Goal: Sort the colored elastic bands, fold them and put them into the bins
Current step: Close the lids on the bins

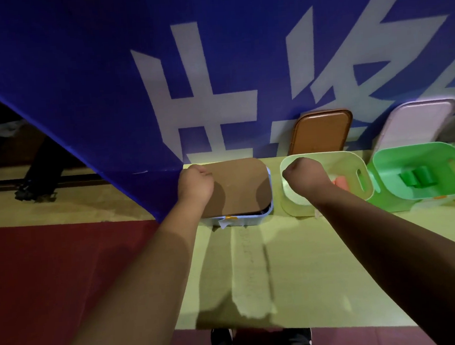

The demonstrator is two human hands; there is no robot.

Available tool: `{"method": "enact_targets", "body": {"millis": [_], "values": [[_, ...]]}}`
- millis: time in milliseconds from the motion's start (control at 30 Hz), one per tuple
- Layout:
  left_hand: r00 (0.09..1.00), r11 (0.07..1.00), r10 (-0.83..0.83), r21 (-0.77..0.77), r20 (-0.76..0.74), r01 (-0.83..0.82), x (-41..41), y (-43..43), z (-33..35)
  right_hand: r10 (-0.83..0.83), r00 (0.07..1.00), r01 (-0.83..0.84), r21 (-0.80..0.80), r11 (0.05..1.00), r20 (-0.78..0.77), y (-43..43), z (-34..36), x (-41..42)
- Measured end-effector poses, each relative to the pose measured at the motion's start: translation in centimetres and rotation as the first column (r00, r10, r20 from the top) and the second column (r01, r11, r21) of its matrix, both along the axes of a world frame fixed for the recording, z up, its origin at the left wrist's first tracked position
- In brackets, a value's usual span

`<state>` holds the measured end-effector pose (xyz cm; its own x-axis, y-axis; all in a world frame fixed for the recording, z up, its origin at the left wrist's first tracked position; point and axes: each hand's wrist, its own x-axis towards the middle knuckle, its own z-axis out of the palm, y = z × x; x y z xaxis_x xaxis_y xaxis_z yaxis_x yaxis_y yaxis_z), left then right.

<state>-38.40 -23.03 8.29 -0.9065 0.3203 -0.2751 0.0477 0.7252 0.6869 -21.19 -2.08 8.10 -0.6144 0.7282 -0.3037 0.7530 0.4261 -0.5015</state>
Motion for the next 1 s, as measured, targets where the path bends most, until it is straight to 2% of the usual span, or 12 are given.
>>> {"method": "enact_targets", "body": {"millis": [233, 567, 767, 933, 1000], "values": [[0.981, 0.977, -0.193, 0.088, -0.027, 0.194, 4.4, 10.0, 2.5, -0.168, 0.978, 0.150, -0.142, 0.979, -0.127, 6.4, 1.3, 3.9], [0.901, 0.922, -0.360, 0.056, -0.243, 0.383, 9.9, 24.6, 5.3, -0.234, 0.946, 0.185, -0.220, 0.958, -0.226, 14.9, 1.3, 8.8], [0.881, 0.924, -0.378, -0.054, -0.285, 0.379, 11.5, 28.8, 4.2, -0.211, 0.944, 0.152, -0.235, 0.960, -0.252, 17.6, 1.0, 11.4], [0.874, 0.928, -0.372, -0.141, -0.314, 0.345, 11.9, 28.8, 3.7, -0.189, 0.950, 0.128, -0.242, 0.962, -0.247, 18.9, 0.4, 12.8], [0.889, 0.944, -0.330, -0.126, -0.319, 0.305, 11.9, 28.3, 3.3, -0.183, 0.950, 0.115, -0.263, 0.958, -0.253, 18.8, 0.2, 13.0]]}}
